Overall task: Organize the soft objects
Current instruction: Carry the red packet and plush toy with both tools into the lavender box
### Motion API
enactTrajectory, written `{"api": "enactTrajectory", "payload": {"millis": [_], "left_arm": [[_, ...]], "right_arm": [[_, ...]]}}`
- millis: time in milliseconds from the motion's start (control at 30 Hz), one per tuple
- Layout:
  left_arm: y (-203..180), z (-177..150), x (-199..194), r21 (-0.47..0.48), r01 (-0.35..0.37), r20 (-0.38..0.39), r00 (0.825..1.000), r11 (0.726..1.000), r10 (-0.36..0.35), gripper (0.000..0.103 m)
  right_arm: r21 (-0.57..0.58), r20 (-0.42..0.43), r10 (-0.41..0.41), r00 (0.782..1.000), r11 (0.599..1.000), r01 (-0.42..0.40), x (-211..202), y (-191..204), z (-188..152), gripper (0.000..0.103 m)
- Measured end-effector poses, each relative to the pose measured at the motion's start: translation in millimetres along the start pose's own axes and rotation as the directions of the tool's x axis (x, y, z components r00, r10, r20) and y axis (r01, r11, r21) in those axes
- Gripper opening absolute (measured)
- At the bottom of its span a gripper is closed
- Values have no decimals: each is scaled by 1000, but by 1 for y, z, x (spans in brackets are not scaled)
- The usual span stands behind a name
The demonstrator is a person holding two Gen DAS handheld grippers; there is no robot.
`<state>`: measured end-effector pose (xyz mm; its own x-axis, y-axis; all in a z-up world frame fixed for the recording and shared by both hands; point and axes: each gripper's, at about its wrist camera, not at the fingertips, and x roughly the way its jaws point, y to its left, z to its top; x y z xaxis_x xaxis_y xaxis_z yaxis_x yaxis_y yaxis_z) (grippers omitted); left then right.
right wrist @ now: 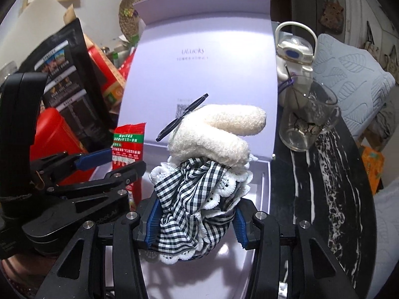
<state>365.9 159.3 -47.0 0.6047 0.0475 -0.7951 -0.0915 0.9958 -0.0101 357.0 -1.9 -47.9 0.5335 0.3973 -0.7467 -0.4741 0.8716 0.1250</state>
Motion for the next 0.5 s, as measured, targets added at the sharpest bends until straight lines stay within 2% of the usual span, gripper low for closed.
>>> {"api": "enactTrajectory", "payload": {"millis": [167,500], "left_arm": [[-1,-4,11,6,-13,-43,999,1000,13,49],[-7,-4,19,15,-61,-98,993,998,62,49]], "right_arm": [[1,-49,-19,999,1000,19,11,-1,-4,48],[23,-145,-51,988,998,55,30,-9,-10,56]]}}
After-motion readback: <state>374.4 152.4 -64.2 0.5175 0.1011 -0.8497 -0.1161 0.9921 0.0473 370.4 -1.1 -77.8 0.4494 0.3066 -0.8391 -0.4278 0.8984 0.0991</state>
